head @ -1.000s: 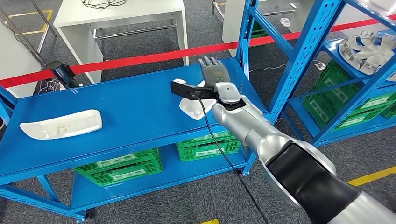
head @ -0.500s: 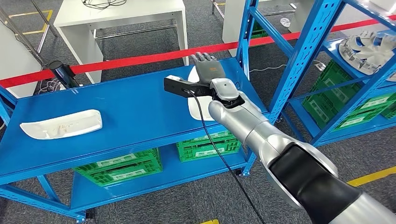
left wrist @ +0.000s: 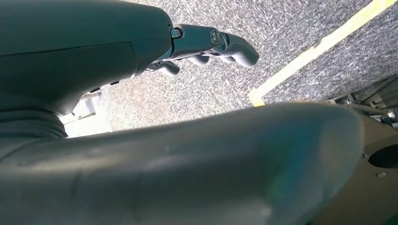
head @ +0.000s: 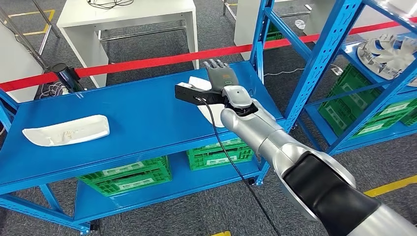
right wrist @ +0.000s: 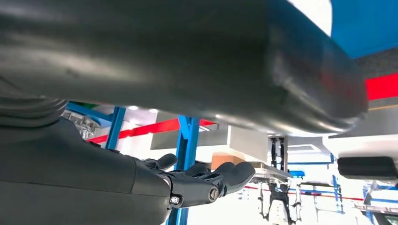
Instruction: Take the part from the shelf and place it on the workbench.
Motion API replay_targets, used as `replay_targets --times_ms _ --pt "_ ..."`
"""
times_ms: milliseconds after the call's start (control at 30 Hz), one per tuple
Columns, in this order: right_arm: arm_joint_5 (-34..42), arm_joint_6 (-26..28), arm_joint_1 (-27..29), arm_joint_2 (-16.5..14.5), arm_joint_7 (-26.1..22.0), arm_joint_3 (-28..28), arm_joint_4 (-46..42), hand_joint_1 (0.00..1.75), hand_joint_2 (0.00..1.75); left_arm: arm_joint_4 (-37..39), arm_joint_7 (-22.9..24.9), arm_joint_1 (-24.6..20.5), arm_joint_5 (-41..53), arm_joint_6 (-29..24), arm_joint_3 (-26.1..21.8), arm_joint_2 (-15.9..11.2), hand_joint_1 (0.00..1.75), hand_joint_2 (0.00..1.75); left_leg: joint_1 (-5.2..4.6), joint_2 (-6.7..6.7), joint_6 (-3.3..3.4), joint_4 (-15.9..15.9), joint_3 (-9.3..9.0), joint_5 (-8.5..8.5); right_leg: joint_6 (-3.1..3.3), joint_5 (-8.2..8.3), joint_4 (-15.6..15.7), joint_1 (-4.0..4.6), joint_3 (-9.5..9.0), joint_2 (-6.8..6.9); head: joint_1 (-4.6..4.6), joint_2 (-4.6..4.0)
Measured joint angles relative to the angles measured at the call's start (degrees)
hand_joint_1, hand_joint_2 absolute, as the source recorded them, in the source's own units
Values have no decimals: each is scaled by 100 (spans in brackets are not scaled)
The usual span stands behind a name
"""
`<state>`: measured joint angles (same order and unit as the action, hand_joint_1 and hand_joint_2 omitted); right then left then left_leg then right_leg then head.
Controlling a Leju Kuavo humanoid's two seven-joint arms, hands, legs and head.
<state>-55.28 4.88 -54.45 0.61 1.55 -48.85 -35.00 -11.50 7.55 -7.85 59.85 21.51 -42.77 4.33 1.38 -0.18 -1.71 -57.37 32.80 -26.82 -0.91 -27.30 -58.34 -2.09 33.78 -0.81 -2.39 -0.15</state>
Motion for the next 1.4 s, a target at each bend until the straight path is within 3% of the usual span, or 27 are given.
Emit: replay_targets --times_ms 67,167,200,233,267,300,367,400,467,567,633,700,733,767,800,867,933,1000,1067,1167,1400 --pt "-4 13 -29 -2 6 0 30 0 0 0 0 -9 0 0 -2 13 0 0 34 16 59 131 -102 45 -33 -80 -147 21 60 25 -16 0" --pt "-10 28 -48 1 -4 -2 108 0 0 0 -1 -22 0 0 -11 22 0 0 44 39 113 186 -189 29 -55 -437 -1121 33 602 50 -45 0" --pt "-11 28 -25 5 -5 -2 136 0 0 1 0 -21 0 0 -19 22 0 0 45 34 111 176 -207 2 -64 -480 -1403 32 791 51 -48 0" --pt "-11 27 -1 11 -3 -2 163 0 0 1 -1 -15 0 0 -27 25 0 0 50 27 99 160 -229 -32 -74 -413 -1490 28 891 53 -49 0" --pt "-11 25 13 15 -2 -2 187 0 0 2 -1 -8 0 0 -36 32 0 0 58 18 78 136 -256 -75 -81 -240 -1350 22 880 55 -48 0" --pt "-11 22 18 20 -2 -2 203 0 0 2 -1 -2 -1 0 -44 39 0 0 71 12 50 97 -284 -129 -89 9 -1003 12 763 62 -50 0" --pt "-12 11 13 37 -9 -5 230 0 0 1 -1 -5 -1 0 -54 42 0 0 72 6 -34 11 -303 -242 -77 275 -361 17 495 78 -51 0" --pt "-13 0 19 44 -12 -7 243 0 0 1 -1 -12 -1 0 -59 38 0 0 62 5 -78 -19 -299 -283 -40 286 -204 27 425 81 -51 0" --pt "-14 -21 39 67 -8 -10 279 0 0 1 0 -18 -2 0 -74 34 0 0 44 4 -149 -21 -301 -321 71 196 -191 53 412 69 -49 0" --pt "-14 -18 40 98 21 -5 315 0 0 2 1 -14 -3 0 -86 43 0 0 58 16 -209 -155 -251 -431 205 135 -188 39 347 49 -30 0" --pt "-15 -17 37 103 37 -2 336 0 0 2 -1 -21 -3 0 -88 49 0 0 50 21 -206 -793 92 -649 276 80 -171 43 260 47 -14 0" --pt "-17 -27 57 106 61 -2 380 0 0 3 1 -16 -3 0 -90 50 0 0 31 19 -189 -1565 604 -819 310 15 -166 70 181 44 -9 0" --pt "-20 -33 68 109 74 -2 404 0 0 3 3 -7 -2 0 -91 50 0 0 22 19 -172 -1735 777 -770 315 -19 -167 83 137 37 -9 0" --pt "-23 -39 77 112 88 -2 428 0 44 4 4 4 -2 0 -92 50 0 0 11 19 -145 -1692 847 -604 315 -56 -167 95 86 29 -8 0" --pt "-24 -45 79 116 98 -2 448 0 87 5 3 11 -1 0 -93 50 0 0 -2 18 -108 -1434 809 -340 309 -94 -168 102 28 20 -9 0" --pt "-15 -58 72 132 115 0 481 0 175 5 -8 14 -1 0 -95 50 0 0 -45 17 -22 -719 586 152 278 -176 -169 120 -73 7 -8 0" --pt "6 -69 60 161 116 3 509 0 175 6 -13 3 -1 0 -98 51 0 0 -81 14 28 -280 403 258 224 -220 -168 134 -96 -1 -5 0" --pt "25 -78 61 203 110 7 540 0 175 7 -2 -1 -1 0 -104 68 0 0 -78 -3 12 -169 351 203 230 -213 -151 149 -82 6 -5 0" --pt "45 -82 68 240 103 9 569 0 175 7 12 12 0 0 -122 85 0 0 -74 -23 -2 -153 357 209 274 -202 -111 158 -98 28 -9 0" --pt "90 -87 82 278 110 18 604 0 175 7 14 9 -1 0 -155 91 0 0 -81 -41 33 -153 348 190 274 -200 -46 157 -148 53 -8 0" --pt "155 -179 351 332 191 74 615 0 175 9 -29 16 -22 0 -205 109 0 0 -88 -38 90 -156 329 174 132 -185 18 147 -195 56 -7 0"
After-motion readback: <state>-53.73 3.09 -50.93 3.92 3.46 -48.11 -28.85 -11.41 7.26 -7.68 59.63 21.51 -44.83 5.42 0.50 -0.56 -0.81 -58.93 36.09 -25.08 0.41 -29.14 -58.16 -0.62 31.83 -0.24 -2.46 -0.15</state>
